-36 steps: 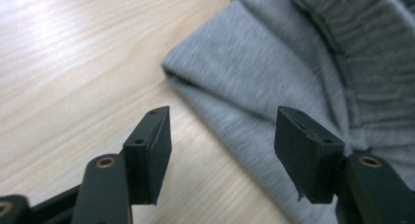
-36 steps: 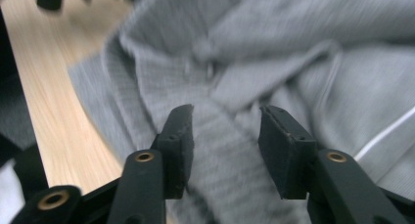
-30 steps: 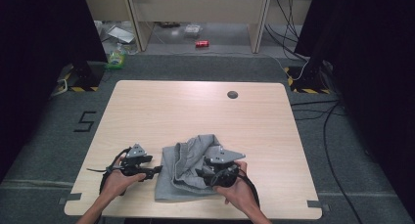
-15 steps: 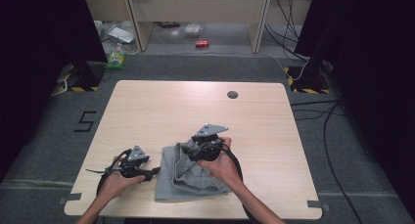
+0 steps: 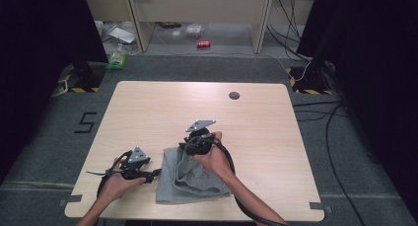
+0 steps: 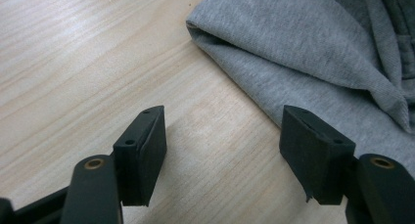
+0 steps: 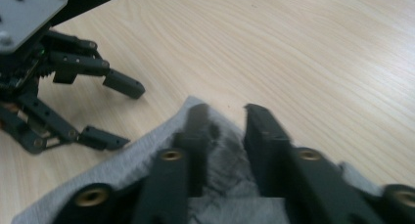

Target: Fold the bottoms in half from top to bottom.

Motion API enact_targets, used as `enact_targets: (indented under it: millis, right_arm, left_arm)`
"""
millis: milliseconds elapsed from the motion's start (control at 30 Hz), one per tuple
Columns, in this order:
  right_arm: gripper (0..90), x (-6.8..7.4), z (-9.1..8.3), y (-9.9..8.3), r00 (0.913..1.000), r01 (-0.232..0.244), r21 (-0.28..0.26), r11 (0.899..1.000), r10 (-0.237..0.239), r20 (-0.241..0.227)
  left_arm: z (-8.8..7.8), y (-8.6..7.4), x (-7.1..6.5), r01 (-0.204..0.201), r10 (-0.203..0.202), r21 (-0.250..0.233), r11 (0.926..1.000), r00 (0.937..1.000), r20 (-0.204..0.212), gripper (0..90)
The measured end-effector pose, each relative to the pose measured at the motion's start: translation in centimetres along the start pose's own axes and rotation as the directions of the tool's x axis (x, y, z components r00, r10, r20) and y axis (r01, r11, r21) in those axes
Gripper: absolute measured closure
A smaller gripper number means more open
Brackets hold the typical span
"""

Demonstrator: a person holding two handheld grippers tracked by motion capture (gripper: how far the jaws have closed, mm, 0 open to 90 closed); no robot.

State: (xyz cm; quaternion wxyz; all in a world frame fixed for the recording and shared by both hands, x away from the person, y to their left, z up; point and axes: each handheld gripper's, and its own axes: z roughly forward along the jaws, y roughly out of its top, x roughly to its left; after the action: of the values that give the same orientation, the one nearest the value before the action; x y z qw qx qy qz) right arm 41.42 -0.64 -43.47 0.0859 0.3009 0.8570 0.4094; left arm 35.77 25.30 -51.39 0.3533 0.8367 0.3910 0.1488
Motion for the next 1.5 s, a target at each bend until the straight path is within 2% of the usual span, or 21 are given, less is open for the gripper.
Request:
enact_targets:
  millis: [100, 267, 433, 567, 667, 800, 900, 933, 1033, 1133, 1167, 1267, 1400, 1500]
  right_arm:
    - [85.8, 0.2, -1.7, -0.8, 0.9996, 0.027, -0.022, 0.999, -0.027, 0.009]
    - [88.1, 1.0, -5.7, -2.7, 0.9987, 0.047, -0.091, 0.995, -0.045, 0.024]
    - [88.3, 2.8, -9.9, -5.9, 0.9983, 0.052, -0.155, 0.987, -0.047, 0.034]
    - [88.5, 4.0, -11.3, -9.1, 0.9975, 0.051, -0.158, 0.986, -0.043, 0.056]
    - [88.6, 4.4, -11.3, -11.6, 0.9983, 0.028, -0.143, 0.989, -0.020, 0.055]
    - [88.5, 3.9, -9.7, -13.8, 0.9990, -0.007, -0.083, 0.996, 0.011, 0.045]
    - [85.5, 3.5, -9.3, -14.2, 0.9985, -0.053, -0.070, 0.996, 0.054, 0.010]
    - [81.3, 3.4, -9.5, -14.0, 0.9979, -0.064, -0.084, 0.994, 0.065, 0.010]
    - [73.7, 3.2, -10.6, -13.0, 0.9971, -0.065, -0.131, 0.989, 0.070, 0.031]
    - [68.5, 3.0, -10.7, -11.8, 0.9973, -0.052, -0.145, 0.988, 0.059, 0.044]
    - [67.9, 3.0, -10.5, -11.5, 0.9975, -0.047, -0.143, 0.989, 0.054, 0.047]
    - [67.3, 2.6, -9.2, -10.7, 0.9983, -0.039, -0.113, 0.993, 0.043, 0.040]
    - [67.4, 2.2, -7.2, -10.9, 0.9986, -0.047, -0.058, 0.997, 0.048, 0.021]
    - [68.5, 2.1, -6.7, -11.8, 0.9982, -0.054, -0.030, 0.998, 0.055, 0.022]
  left_arm:
    - [0.0, 0.0, 0.0, 0.000, 0.000, 0.000, 1.0000, 1.0000, 0.000, 33.4]
    - [0.0, 0.0, 0.0, 0.000, 0.000, 0.003, 1.0000, 1.0000, 0.000, 33.4]
    - [0.0, 0.1, 0.0, -0.001, 0.001, 0.004, 1.0000, 1.0000, 0.000, 33.4]
    - [0.0, 0.1, 0.0, -0.001, 0.001, 0.006, 1.0000, 1.0000, 0.001, 33.4]
    - [0.0, 0.1, 0.0, -0.001, 0.001, 0.006, 1.0000, 1.0000, 0.002, 33.4]
    - [0.0, 0.1, 0.0, -0.002, 0.002, 0.006, 1.0000, 1.0000, 0.005, 33.4]
    - [-0.2, 0.2, 0.2, 0.014, -0.014, 0.006, 0.9999, 0.9995, 0.029, 34.3]
    - [-0.3, 0.2, 0.2, 0.024, -0.024, -0.001, 0.9997, 0.9989, 0.040, 34.2]
    - [-1.2, 0.9, -0.2, 0.032, -0.030, -0.059, 0.9978, 0.9991, 0.030, 33.4]
    - [-2.2, 1.9, -1.3, 0.048, -0.041, -0.118, 0.9919, 0.9972, 0.063, 31.7]
    - [-2.5, 2.3, -1.9, 0.040, -0.030, -0.137, 0.9898, 0.9969, 0.072, 31.2]
    - [-2.4, 3.4, -3.6, 0.011, 0.004, -0.151, 0.9885, 0.9952, 0.098, 29.6]
    - [-1.6, 4.2, -5.5, -0.018, 0.038, -0.144, 0.9895, 0.9901, 0.135, 28.4]
    - [-1.0, 3.7, -7.0, -0.058, 0.076, -0.113, 0.9919, 0.9844, 0.159, 28.2]
